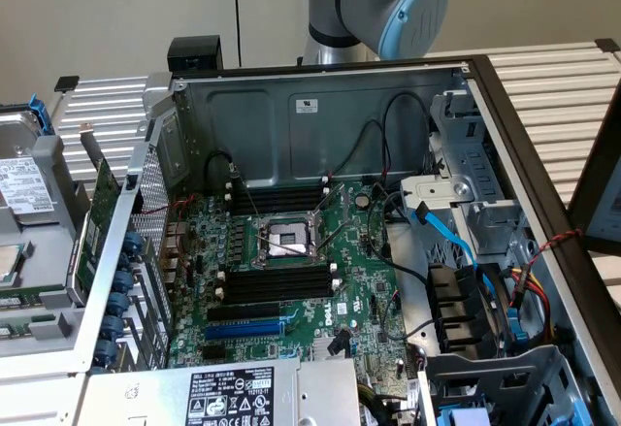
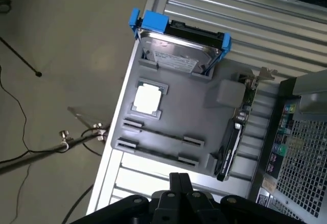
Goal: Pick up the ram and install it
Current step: 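Pick up the ram and move it above insertion slot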
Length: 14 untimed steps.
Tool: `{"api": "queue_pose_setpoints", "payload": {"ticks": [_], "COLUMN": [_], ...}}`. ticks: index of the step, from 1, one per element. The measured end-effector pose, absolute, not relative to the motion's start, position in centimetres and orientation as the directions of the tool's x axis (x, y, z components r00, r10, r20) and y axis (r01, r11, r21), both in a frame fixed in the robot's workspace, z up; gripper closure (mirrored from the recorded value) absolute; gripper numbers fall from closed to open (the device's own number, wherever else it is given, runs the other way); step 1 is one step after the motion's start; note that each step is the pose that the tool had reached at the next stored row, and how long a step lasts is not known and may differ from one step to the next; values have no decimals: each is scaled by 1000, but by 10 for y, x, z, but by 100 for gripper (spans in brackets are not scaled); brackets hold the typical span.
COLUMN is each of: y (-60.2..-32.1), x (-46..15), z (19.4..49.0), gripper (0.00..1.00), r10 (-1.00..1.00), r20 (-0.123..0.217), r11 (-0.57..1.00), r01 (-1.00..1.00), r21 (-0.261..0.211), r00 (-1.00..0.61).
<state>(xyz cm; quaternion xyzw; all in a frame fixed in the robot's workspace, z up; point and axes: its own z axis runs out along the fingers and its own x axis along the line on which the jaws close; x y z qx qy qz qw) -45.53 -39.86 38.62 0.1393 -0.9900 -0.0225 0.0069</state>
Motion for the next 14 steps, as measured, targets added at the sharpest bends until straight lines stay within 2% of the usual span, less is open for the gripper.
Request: {"api": "queue_pose_setpoints", "payload": {"ticks": [14], "y": [-399], "x": [-455], "z": [386], "gripper": [89], "r10": [-510], "r20": [7], "r11": [860], "r01": [-509], "r21": [46], "r00": [-860]}}
